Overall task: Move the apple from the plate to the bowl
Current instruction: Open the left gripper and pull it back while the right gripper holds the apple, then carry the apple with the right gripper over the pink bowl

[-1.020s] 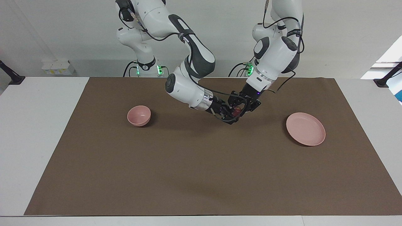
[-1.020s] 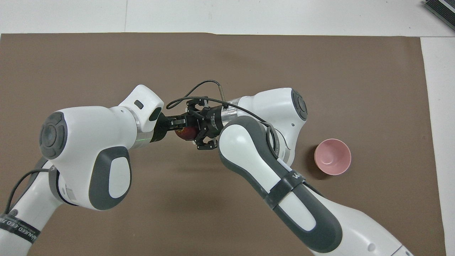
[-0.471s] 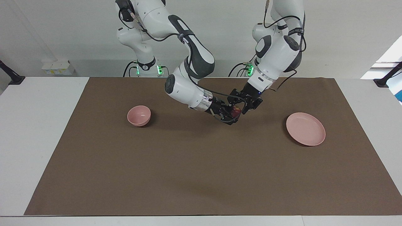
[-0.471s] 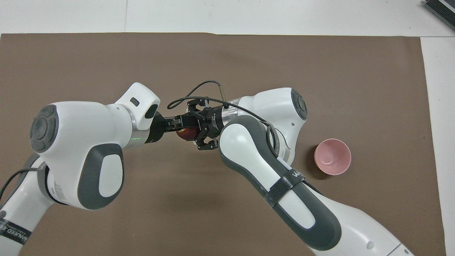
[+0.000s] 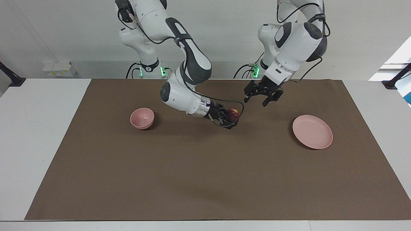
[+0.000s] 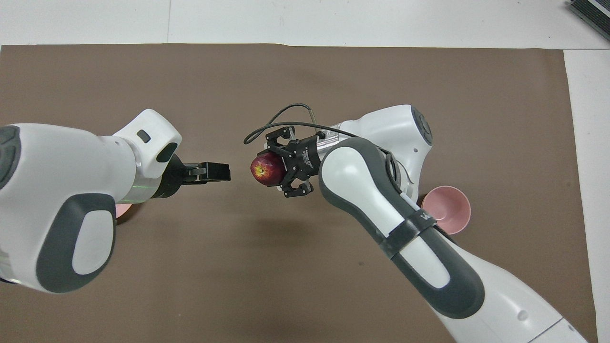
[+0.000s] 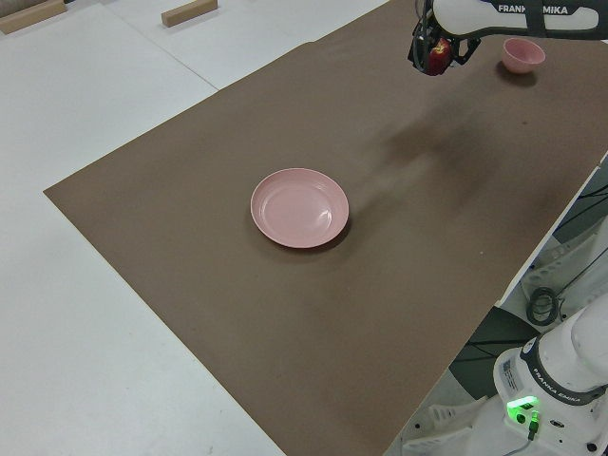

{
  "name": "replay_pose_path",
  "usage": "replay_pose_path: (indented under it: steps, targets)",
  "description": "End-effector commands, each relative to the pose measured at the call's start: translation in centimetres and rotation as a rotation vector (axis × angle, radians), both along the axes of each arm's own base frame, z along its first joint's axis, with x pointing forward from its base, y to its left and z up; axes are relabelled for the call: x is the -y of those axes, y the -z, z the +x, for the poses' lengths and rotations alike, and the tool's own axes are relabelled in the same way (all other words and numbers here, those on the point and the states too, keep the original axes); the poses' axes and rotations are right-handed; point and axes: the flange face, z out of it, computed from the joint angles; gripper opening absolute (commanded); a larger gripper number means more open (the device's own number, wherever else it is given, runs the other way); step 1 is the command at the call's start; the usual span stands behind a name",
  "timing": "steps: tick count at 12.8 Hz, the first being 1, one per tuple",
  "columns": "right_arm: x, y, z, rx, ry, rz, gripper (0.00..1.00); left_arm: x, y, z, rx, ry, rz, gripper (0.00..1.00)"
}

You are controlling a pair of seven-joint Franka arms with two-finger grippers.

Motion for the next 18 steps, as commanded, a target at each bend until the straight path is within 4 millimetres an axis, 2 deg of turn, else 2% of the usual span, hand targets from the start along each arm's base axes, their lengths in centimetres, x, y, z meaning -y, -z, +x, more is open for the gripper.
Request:
replay_pose_path:
  steps: [1,3,6,8,9,11,13,16,18]
  targets:
    - [3.2,-3.3,-0.9,0.104,-0.102,-0.089,0.32,-2.6,-2.9,1.2,0.034,0.031,0.139,1.00]
    - [5.2,-5.3,-0.8,0.205,-0.217,-0.206,0.32,-5.5,-4.5,2.6,0.099,0.085,0.204,1.00]
    - [8.2,-7.2,-0.5,0.353,-0.405,-0.335,0.32,-12.1,-10.6,4.5,0.180,0.114,0.226,1.00]
    - [10.2,-7.9,-0.2,0.435,-0.527,-0.436,0.33,-16.2,-13.5,5.0,0.150,0.156,0.249,1.00]
    - [10.9,-8.4,-0.1,0.479,-0.586,-0.474,0.33,-17.9,-14.3,4.9,0.135,0.173,0.257,1.00]
    - [12.6,-8.4,0.3,0.531,-0.700,-0.540,0.35,-19.6,-15.8,4.4,0.113,0.172,0.272,1.00]
    - [14.2,-8.8,0.4,0.583,-0.834,-0.624,0.36,-20.2,-16.3,5.1,0.076,0.174,0.287,1.00]
    - [17.6,-8.7,0.4,0.609,-0.977,-0.684,0.36,-19.8,-16.8,5.0,0.069,0.183,0.289,1.00]
    - [20.4,-7.4,-1.3,0.594,-1.035,-0.708,0.36,-19.7,-16.7,5.1,0.074,0.185,0.291,1.00]
